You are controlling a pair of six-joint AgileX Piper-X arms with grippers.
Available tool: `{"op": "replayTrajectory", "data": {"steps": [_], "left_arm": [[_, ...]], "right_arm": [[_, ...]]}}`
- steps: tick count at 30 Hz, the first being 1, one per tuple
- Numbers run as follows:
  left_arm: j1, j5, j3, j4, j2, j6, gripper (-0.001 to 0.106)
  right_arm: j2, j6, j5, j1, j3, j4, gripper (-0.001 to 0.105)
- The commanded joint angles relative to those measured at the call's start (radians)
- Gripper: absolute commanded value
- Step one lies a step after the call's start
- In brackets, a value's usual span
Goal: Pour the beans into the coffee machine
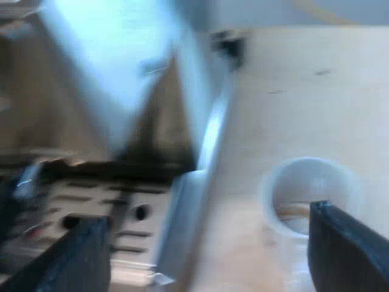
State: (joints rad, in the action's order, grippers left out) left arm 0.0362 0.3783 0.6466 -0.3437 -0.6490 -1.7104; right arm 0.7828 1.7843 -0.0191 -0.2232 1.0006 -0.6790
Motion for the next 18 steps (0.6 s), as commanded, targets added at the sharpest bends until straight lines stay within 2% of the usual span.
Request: {"op": "replayTrajectory", "data": {"steps": [1, 7, 11, 16, 18], "left_arm": [[-0.003, 0.0, 0.028, 0.006, 0.001, -0.009, 0.07], [-0.003, 0.0, 0.035, -0.01, 0.031, -0.017, 0.07], [-0.003, 0.0, 0.035, -0.051, 0.078, -0.015, 0.07], [-0.003, 0.0, 0.035, -0.065, 0.148, -0.013, 0.07], [-0.003, 0.0, 0.035, -0.077, 0.178, -0.013, 0.07]], "right_arm": [[-0.059, 0.033, -0.001, 0.076, 0.009, -0.021, 0.069], [-0.145, 0.106, -0.017, 0.233, 0.009, -0.068, 0.069], [-0.202, 0.105, -0.048, 0.306, 0.009, -0.098, 0.069], [-0.233, 0.105, -0.063, 0.31, 0.009, -0.121, 0.069], [-0.295, 0.105, -0.094, 0.308, 0.009, -0.152, 0.069]]}}
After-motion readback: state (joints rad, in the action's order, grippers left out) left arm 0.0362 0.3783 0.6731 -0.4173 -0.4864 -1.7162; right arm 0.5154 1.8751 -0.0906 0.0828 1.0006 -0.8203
